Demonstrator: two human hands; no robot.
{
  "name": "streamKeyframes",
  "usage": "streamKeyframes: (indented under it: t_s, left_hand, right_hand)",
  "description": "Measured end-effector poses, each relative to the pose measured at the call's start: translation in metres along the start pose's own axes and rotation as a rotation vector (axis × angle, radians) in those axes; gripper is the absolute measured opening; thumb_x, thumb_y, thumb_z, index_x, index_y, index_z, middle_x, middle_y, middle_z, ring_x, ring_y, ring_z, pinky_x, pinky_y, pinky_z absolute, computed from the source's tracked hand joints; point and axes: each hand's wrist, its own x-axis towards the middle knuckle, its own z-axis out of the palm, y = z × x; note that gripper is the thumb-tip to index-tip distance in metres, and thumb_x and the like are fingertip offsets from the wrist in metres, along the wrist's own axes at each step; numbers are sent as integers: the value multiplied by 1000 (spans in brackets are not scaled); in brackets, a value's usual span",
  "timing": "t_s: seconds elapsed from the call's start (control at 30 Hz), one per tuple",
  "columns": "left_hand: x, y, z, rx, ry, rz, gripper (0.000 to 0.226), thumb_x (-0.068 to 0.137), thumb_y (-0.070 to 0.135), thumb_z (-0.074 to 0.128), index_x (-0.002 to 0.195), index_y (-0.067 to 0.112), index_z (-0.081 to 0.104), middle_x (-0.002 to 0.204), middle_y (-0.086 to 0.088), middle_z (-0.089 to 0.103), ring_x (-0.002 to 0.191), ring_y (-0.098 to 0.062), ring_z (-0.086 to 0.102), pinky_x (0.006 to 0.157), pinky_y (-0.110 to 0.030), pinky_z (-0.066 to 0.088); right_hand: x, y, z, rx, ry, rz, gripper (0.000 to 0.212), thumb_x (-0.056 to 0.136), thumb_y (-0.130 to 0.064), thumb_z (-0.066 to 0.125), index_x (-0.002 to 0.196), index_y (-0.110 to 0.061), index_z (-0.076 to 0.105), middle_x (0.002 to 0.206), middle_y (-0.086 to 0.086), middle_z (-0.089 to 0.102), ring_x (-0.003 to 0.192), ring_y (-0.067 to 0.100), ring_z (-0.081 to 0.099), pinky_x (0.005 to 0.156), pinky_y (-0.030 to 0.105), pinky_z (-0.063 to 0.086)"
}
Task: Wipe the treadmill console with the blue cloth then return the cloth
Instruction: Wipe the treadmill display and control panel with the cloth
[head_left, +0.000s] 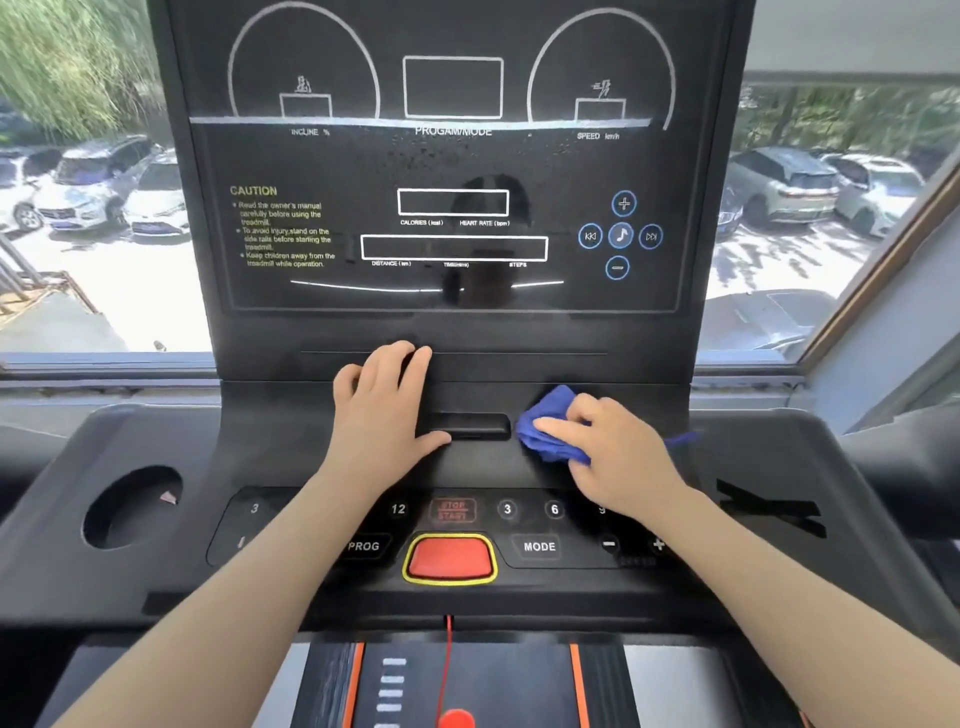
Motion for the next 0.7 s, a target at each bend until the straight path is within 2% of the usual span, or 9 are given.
streamKeyframes:
  t_s: [0.07, 0.1, 0.23, 0.37, 0.47, 0.53, 0.6, 0.7]
  left_hand:
    - [-1, 2, 1, 9, -4, -4, 97, 42, 45, 88, 124, 8, 50, 122, -12, 53, 114, -26, 44, 89, -40, 26]
    - [-1, 3, 1, 16, -12, -10, 97, 43, 45, 88, 124, 7, 50, 122, -13, 53, 115, -28, 46, 90, -41, 27]
    - [0, 6, -2, 28, -39, -45, 95, 48, 43, 87, 127, 7, 49, 126, -13, 51, 119, -31, 48, 90, -47, 35]
    - [-2, 11, -4, 35, -53, -69, 93, 54, 39, 85, 130, 6, 45, 130, -14, 47, 124, -32, 43, 94, -48, 32]
    - [-2, 14, -10, -15, -86, -70, 89, 65, 40, 79, 138, 9, 37, 141, -11, 38, 134, -27, 32, 102, -44, 24]
    - [-10, 7, -15, -71, -87, -49, 84, 72, 39, 73, 141, 14, 33, 146, -8, 34, 139, -23, 23, 108, -43, 17]
    - [-29, -9, -23, -109, -78, -43, 78, 77, 37, 70, 142, 17, 32, 149, -5, 31, 142, -22, 16, 112, -44, 10]
    - [-72, -54, -34, -207, -135, -129, 81, 80, 41, 65, 145, 15, 25, 153, -5, 20, 142, -22, 13, 114, -40, 11]
  right_hand:
    - [7, -16, 7, 48, -6, -5, 44, 67, -21, 36, 94, -21, 71, 78, -2, 57, 59, 21, 53, 42, 23, 44]
    - [7, -18, 8, 65, -17, -2, 45, 68, -22, 35, 94, -21, 71, 79, -2, 58, 59, 21, 52, 43, 24, 45]
    - [-12, 7, -7, 36, -131, -69, 48, 70, -21, 37, 103, -27, 71, 82, -5, 59, 62, 18, 52, 47, 20, 34]
    - [-26, 20, -18, 82, -187, 192, 43, 69, -14, 49, 105, -24, 70, 88, -1, 61, 72, 25, 58, 51, 26, 38]
    - [-26, -10, -13, 58, -229, 259, 39, 73, -18, 50, 108, -18, 68, 93, 3, 58, 78, 28, 57, 58, 30, 44]
    - [-21, -39, -10, 95, -276, 201, 49, 72, -26, 42, 114, -22, 66, 101, 2, 58, 87, 28, 58, 66, 32, 46]
    - [-14, -68, -5, 116, -300, 163, 49, 77, -28, 42, 122, -26, 61, 113, 0, 56, 100, 26, 55, 74, 33, 47]
    - [-5, -108, 6, 42, -292, 214, 46, 89, -24, 46, 134, -30, 48, 124, -1, 47, 107, 23, 47, 78, 34, 46]
